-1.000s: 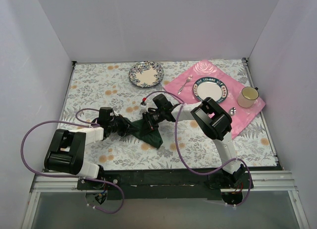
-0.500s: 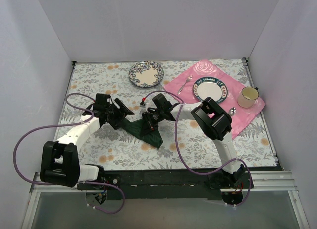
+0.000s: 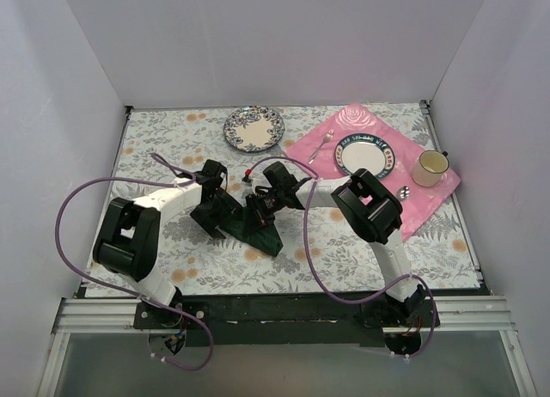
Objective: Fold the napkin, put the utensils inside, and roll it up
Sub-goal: Roll the napkin with the utensil
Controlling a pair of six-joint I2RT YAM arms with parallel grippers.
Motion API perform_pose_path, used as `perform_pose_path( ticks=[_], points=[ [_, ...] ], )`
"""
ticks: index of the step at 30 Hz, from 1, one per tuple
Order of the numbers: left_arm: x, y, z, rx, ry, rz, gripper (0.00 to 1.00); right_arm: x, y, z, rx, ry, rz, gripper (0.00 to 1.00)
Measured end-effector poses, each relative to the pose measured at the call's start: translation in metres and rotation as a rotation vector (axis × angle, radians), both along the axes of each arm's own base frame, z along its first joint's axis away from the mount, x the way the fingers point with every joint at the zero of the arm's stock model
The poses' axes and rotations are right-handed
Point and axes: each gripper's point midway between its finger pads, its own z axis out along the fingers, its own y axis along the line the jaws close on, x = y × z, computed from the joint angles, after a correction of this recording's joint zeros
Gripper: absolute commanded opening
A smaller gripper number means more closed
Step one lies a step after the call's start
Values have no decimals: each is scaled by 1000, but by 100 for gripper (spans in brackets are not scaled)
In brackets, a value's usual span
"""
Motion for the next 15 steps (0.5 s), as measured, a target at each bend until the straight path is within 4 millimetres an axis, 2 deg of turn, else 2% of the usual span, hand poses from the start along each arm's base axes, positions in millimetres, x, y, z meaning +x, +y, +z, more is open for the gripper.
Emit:
perform_pose_path(
  ticks=[3, 5, 6, 7, 8, 11, 15],
  points=[
    [-1, -2, -10, 30, 38, 13, 62, 0, 0, 0, -1, -3, 0, 9],
    [1, -3, -10, 38, 49, 22, 51, 1, 0, 0, -3, -8, -1, 10],
    [3, -2, -11, 47, 48, 29, 43, 1, 0, 0, -4, -11, -2, 11],
    [5, -1, -12, 57, 45, 35, 25, 1, -1, 0, -7, -13, -2, 13],
    [6, 0, -12, 67, 43, 40, 21, 1, -1, 0, -8, -18, -1, 14],
    [10, -1, -12, 68, 28, 46, 16, 1, 0, 0, -24, -41, -5, 22],
    [11, -3, -12, 65, 19, 43, 17, 1, -1, 2, -57, -88, -8, 36]
  ],
)
